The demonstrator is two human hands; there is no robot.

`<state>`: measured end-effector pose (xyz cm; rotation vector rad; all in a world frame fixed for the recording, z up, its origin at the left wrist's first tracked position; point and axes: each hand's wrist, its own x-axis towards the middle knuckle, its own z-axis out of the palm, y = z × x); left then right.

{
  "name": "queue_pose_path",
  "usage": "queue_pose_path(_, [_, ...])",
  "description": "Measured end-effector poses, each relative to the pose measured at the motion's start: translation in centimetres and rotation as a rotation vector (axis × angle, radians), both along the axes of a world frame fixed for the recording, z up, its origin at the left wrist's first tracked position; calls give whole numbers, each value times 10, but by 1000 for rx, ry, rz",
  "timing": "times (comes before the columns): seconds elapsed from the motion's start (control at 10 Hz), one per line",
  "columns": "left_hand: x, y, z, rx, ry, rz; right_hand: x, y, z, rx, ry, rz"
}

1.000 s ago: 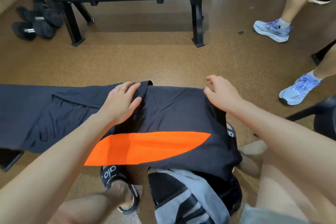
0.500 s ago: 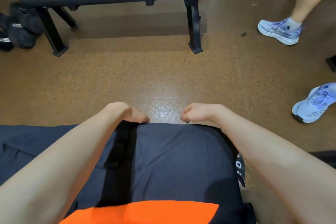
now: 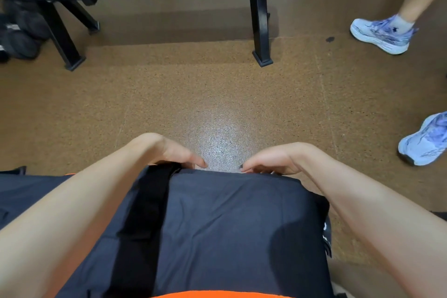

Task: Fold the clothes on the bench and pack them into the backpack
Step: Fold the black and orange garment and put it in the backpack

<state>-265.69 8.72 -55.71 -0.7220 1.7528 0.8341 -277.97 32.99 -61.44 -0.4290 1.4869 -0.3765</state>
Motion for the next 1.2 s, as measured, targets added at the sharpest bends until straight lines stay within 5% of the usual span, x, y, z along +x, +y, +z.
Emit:
queue_pose_path(0.2, [12,-4,17,5,62,-16,1,3,22,-163,29,-84])
queue_pose_path(0.5, [28,-1,37,-234,360,-385,1,12,46,-182,187,-84])
queue_pose_path(0.8, [33,3,43,-240,440,-328,8,12,46,59,211,-148])
queue_pose_path(0.9, [35,3,45,-249,459,-340,9,14,54,110,294,-3])
queue_pose_path(1.2, [45,-4,46,-140,637,-310,0,26,70,64,407,-3])
